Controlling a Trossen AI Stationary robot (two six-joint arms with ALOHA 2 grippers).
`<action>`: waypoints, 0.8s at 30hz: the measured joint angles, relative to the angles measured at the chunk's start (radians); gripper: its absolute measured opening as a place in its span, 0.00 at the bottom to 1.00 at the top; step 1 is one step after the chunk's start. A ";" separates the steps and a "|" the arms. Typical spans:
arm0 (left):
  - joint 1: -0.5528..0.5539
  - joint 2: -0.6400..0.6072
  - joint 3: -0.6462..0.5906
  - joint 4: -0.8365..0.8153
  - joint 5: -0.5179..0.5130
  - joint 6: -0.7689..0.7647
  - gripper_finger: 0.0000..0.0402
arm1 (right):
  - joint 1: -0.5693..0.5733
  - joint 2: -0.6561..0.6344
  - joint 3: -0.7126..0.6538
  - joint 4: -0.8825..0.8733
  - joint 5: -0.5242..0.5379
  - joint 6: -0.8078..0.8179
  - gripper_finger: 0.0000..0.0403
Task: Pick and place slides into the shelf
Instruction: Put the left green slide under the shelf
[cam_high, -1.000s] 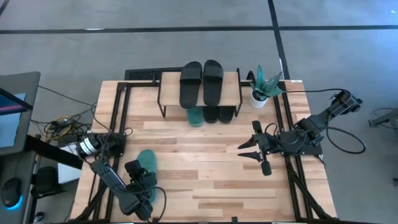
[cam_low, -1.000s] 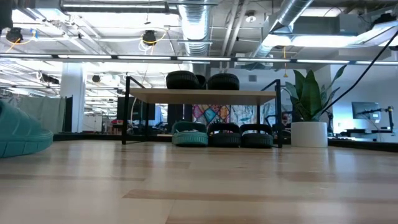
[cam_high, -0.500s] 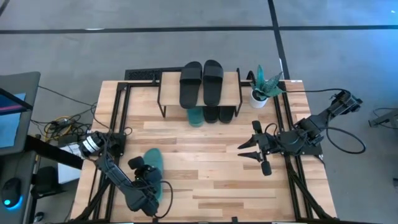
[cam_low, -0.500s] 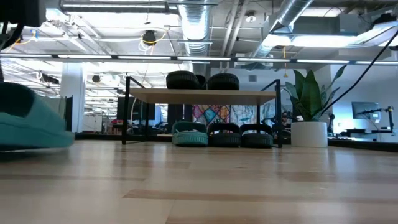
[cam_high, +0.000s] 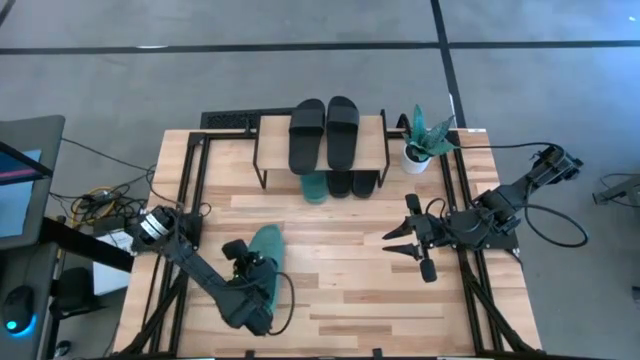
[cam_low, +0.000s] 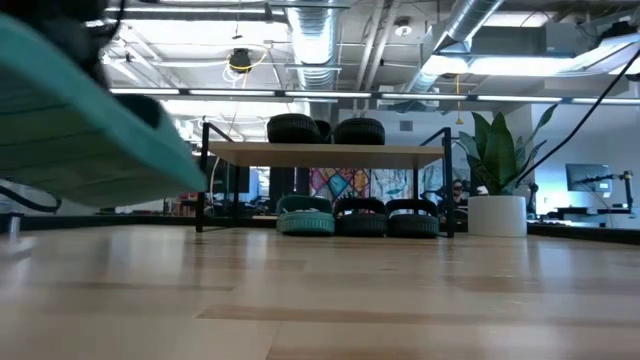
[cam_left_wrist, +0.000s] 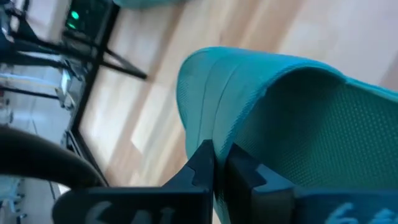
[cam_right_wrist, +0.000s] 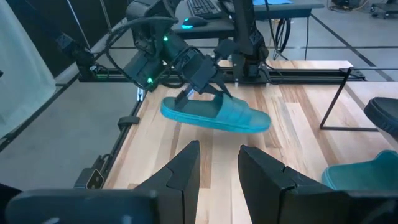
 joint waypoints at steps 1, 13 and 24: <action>0.015 0.000 0.002 0.003 -0.020 0.016 0.00 | 0.000 0.000 0.000 0.000 -0.001 0.000 0.24; 0.270 0.000 0.004 0.078 -0.206 0.311 0.00 | 0.008 0.000 0.000 0.000 -0.002 0.001 0.24; 0.473 0.001 -0.060 0.245 -0.197 0.589 0.00 | 0.043 0.000 0.000 0.001 -0.001 0.028 0.24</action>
